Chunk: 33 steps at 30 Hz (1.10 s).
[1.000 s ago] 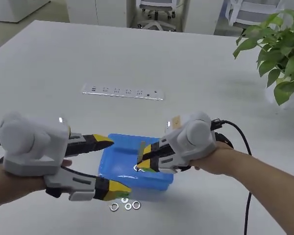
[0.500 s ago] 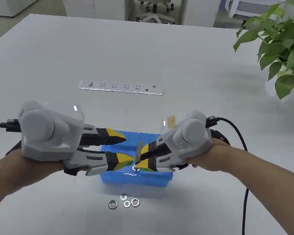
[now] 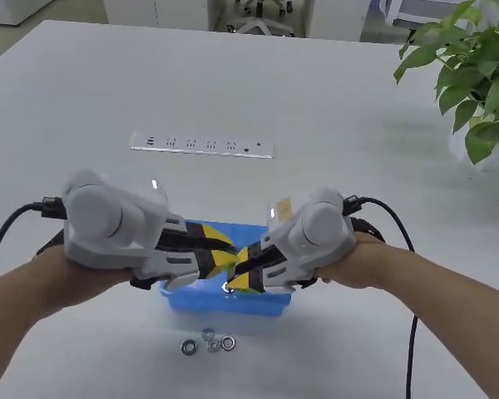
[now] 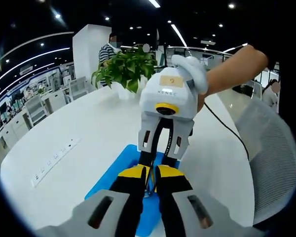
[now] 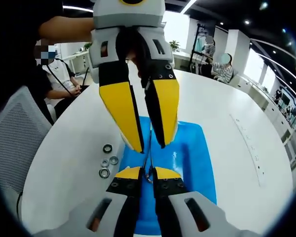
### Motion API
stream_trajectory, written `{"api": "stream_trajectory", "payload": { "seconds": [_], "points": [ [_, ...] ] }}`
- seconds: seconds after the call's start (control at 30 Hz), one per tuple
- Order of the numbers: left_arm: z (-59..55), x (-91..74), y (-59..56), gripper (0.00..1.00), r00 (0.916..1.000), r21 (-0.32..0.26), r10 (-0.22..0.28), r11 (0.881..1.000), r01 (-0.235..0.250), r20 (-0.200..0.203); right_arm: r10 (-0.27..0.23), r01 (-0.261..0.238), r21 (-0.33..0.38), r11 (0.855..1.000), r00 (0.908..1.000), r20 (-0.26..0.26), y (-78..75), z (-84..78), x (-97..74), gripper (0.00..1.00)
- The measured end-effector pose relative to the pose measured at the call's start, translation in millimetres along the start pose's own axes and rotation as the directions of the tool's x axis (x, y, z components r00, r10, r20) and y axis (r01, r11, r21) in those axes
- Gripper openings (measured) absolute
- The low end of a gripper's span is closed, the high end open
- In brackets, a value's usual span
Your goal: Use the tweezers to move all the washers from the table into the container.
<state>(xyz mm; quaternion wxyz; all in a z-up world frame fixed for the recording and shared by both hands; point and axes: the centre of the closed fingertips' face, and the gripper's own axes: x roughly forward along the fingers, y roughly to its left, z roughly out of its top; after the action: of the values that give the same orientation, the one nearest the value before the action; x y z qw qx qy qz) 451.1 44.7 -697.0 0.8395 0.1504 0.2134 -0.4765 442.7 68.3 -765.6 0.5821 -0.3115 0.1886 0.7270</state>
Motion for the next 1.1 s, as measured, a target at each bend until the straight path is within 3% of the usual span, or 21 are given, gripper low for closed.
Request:
{"api": "stream_trajectory", "payload": {
  "seconds": [0.57, 1.1],
  "points": [
    [-0.5, 1.0, -1.8, 0.06, 1.0, 0.04, -0.005, 0.999, 0.005, -0.008, -0.018, 0.018, -0.013, 1.0, 0.9998, -0.013, -2.0, 1.0, -0.8, 0.12],
    [7.9, 0.1, -5.9, 0.06, 1.0, 0.07, -0.007, 0.997, 0.007, -0.007, -0.065, 0.065, 0.019, 0.998, 0.9979, -0.001, -4.3, 6.9, -16.5, 0.13]
  ]
}}
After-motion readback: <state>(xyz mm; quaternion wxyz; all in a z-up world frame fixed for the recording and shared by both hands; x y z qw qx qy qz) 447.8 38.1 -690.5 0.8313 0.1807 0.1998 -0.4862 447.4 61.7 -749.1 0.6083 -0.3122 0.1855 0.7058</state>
